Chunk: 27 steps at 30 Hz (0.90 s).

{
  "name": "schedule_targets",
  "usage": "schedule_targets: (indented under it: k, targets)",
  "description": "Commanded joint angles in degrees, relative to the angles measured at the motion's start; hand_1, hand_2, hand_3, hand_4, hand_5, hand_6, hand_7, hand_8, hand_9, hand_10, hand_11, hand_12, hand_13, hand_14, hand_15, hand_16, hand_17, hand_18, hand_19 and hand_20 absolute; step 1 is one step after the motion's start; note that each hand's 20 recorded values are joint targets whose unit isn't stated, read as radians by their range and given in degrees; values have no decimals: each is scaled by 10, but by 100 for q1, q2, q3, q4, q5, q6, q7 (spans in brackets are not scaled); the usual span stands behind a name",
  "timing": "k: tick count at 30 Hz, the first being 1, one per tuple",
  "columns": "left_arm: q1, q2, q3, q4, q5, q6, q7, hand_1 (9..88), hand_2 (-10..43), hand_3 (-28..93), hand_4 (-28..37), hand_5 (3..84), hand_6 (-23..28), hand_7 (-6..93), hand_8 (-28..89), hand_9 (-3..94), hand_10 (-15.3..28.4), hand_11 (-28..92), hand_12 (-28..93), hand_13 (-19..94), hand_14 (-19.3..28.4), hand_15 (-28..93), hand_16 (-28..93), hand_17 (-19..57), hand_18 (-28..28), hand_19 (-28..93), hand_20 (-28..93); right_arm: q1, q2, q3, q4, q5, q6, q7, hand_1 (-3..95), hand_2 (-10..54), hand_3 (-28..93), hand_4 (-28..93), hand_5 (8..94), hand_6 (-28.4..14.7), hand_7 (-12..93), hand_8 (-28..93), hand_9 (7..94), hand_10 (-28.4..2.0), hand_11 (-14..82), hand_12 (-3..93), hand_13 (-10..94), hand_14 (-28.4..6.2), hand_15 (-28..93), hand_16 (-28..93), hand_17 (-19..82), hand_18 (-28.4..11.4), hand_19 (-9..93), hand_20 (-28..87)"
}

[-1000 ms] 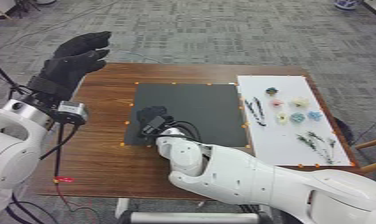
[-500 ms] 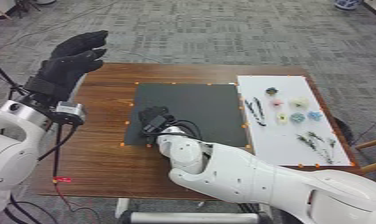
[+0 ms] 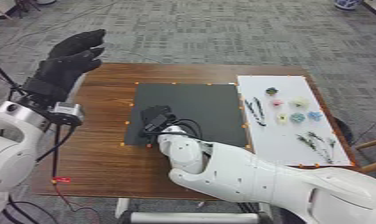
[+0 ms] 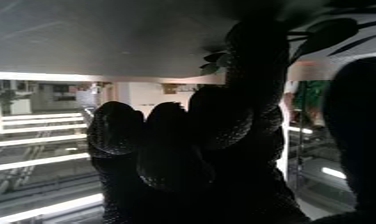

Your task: Arrange flowers

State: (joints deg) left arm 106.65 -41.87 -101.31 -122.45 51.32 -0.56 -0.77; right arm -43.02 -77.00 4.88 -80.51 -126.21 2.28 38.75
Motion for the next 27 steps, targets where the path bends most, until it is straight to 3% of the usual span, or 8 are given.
schedule_targets:
  k: [1,7,8,9,11,16,20,27]
  targets:
    - [722,-231,-635,-303,6,203,148,267,-87,710,-257,215,17,197,-93,138,85,157,202,49,112,338,-39,-112,165,366,87,308,957,420,-1063,88,125,142,150,-95,847,-282,803,8,544,-98,816,-98,604,490,766,-90,828,393,416,-229,932,513]
    - [1365,-491,-1069,-509,11,281,138,276,-76,690,-249,215,22,194,-89,136,88,175,212,50,114,353,-32,-113,173,377,91,-470,2381,1805,-1892,202,537,201,171,-95,844,-275,769,3,532,-105,788,-103,593,485,747,-89,811,388,396,-226,930,489]
    - [754,-358,-600,-206,32,398,1,277,-76,689,-250,215,22,195,-90,136,88,178,212,50,114,356,-32,-113,173,378,90,-794,2385,2551,-1594,120,285,-152,169,-95,841,-278,766,1,524,-105,785,-106,591,483,743,-91,808,387,391,-226,929,484]
    - [1030,-445,-821,-283,33,381,58,277,-77,689,-250,215,22,196,-90,137,88,181,212,51,114,359,-31,-113,173,378,90,-836,2637,2544,-1681,185,398,8,169,-95,839,-280,763,0,521,-105,778,-107,588,482,739,-93,806,386,387,-225,927,480]
    - [1434,-582,-1094,-452,37,401,118,276,-79,691,-249,217,22,198,-91,137,89,183,211,51,115,365,-31,-112,173,379,89,-1082,3181,2719,-1867,120,418,216,168,-95,833,-281,757,-2,514,-106,768,-110,585,479,735,-95,803,383,382,-225,924,474]
    - [2067,-847,-1528,-734,37,471,227,272,-82,698,-254,217,21,203,-95,137,88,186,206,51,115,370,-36,-113,174,382,87,-2029,4246,3522,-2315,125,161,598,163,-95,817,-282,747,-10,498,-104,741,-116,579,477,717,-98,795,377,367,-224,913,465]
    - [2275,-922,-1662,-820,37,442,283,272,-83,700,-258,217,20,203,-96,137,89,188,204,52,115,373,-38,-113,175,383,86,-2680,4849,3934,-2482,145,61,764,160,-95,813,-283,750,-10,489,-104,744,-120,576,467,718,-98,793,370,366,-224,911,464]
    - [2238,-891,-1610,-810,34,406,292,270,-82,701,-260,218,21,204,-96,137,88,189,202,51,115,373,-40,-112,173,383,84,-3789,5350,4653,-2517,92,-140,932,160,-95,814,-283,754,-10,483,-98,742,-120,576,466,717,-101,791,368,366,-226,911,463]
